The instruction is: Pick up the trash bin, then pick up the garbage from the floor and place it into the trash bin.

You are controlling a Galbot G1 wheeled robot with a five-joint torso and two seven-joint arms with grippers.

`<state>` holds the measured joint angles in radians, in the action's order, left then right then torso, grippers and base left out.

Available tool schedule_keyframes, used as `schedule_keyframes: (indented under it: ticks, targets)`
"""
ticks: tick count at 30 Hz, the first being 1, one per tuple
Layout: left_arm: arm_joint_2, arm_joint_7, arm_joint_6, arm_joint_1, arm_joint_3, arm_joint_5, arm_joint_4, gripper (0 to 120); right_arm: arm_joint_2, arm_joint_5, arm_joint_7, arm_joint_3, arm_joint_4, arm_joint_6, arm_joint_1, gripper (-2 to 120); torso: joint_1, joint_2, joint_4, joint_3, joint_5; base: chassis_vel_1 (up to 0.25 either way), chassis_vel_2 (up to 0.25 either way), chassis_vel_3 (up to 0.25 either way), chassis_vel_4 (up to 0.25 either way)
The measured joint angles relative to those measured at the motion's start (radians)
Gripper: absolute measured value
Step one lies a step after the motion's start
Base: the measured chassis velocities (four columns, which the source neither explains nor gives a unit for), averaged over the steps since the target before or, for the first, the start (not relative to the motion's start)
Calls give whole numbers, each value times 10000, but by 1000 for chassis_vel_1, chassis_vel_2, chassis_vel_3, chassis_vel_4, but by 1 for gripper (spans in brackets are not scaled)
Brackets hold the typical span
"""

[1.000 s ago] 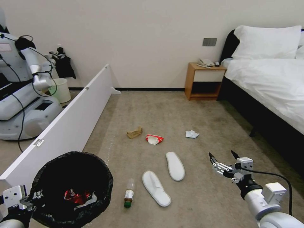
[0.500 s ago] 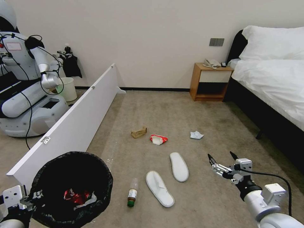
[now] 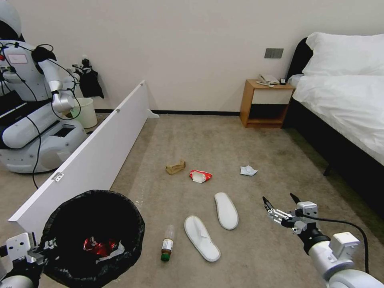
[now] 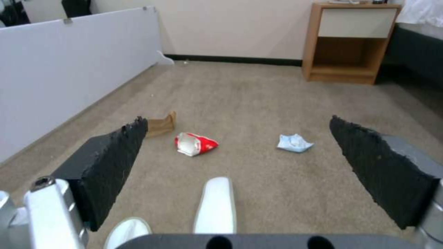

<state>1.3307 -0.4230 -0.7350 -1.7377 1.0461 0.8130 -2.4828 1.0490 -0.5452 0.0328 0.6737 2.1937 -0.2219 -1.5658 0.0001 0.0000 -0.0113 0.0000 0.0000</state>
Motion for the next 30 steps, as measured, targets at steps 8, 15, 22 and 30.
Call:
schedule_keyframes:
  ticks: [8, 15, 22, 30]
  targets:
    - [29, 1, -6, -17, 15, -1, -57, 2, -11, -70, -11, -6, -18, 15, 33, 100, 0, 0, 1, 0, 0, 0, 0, 0, 0]
    - [42, 2, -6, -35, 17, 0, -88, 2, -29, -83, -12, 25, 21, 22, -12, 100, 0, 0, 1, 0, 0, -6, 5, 8, -3]
    - [42, 1, -6, -39, 16, 0, -89, 2, -28, -85, -12, 32, 23, 22, -24, 100, 0, 0, 0, 0, 0, -41, 39, 40, -26]
    - [36, 2, -6, -37, 17, 5, -90, 2, -34, -95, -12, 55, 29, 22, -31, 100, 0, 0, 0, 0, 0, -18, 18, 17, -26]
